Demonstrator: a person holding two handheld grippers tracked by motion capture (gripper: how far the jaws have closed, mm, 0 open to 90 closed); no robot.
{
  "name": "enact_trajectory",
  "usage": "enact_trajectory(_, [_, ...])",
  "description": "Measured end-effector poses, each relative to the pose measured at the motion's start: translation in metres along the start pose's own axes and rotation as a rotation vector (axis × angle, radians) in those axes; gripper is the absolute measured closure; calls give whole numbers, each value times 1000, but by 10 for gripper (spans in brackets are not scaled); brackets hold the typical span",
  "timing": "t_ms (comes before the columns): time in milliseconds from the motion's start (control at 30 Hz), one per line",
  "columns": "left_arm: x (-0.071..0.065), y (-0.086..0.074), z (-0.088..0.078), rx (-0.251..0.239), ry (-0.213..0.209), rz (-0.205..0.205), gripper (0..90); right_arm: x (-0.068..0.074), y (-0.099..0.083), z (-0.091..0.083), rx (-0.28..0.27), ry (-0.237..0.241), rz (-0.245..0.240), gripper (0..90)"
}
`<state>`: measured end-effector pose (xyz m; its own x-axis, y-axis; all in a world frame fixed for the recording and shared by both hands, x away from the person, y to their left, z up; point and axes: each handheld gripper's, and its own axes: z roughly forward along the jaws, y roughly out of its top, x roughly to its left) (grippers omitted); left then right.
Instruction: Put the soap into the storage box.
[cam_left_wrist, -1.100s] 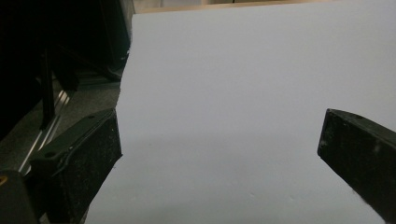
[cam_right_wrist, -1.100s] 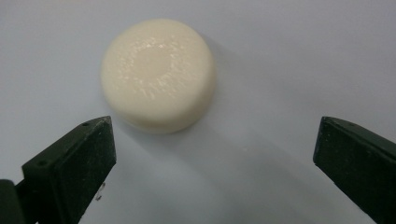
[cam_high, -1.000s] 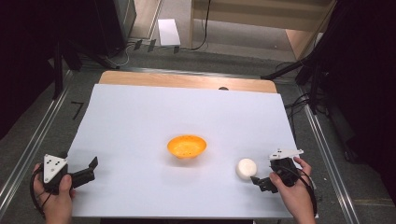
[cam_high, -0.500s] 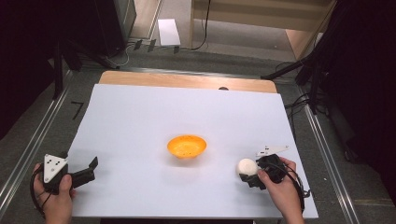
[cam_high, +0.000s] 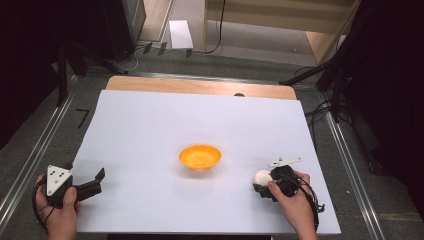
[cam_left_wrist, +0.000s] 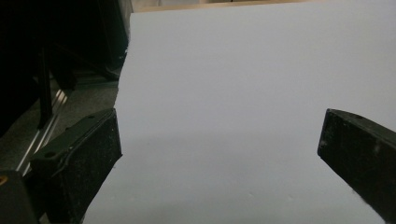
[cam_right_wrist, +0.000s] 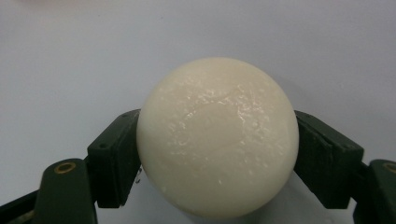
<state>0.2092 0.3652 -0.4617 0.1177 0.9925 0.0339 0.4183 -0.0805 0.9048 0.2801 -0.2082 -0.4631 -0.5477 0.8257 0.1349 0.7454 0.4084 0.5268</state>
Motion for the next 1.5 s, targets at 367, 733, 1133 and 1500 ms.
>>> enact_trajectory(367, [1,0,0,-1,0,-1,0,-2,0,1,-13,16,11,241])
enact_trajectory(733, [0,0,0,1,6,3,0,-2,5,-12,-64,37,5,242])
enact_trajectory(1133, [0,0,0,-3,3,0,0,11,24,-12,-61,67,-61,242])
enact_trajectory(1500, [0,0,0,-2,3,1,0,21,45,-12,-62,72,-78,242])
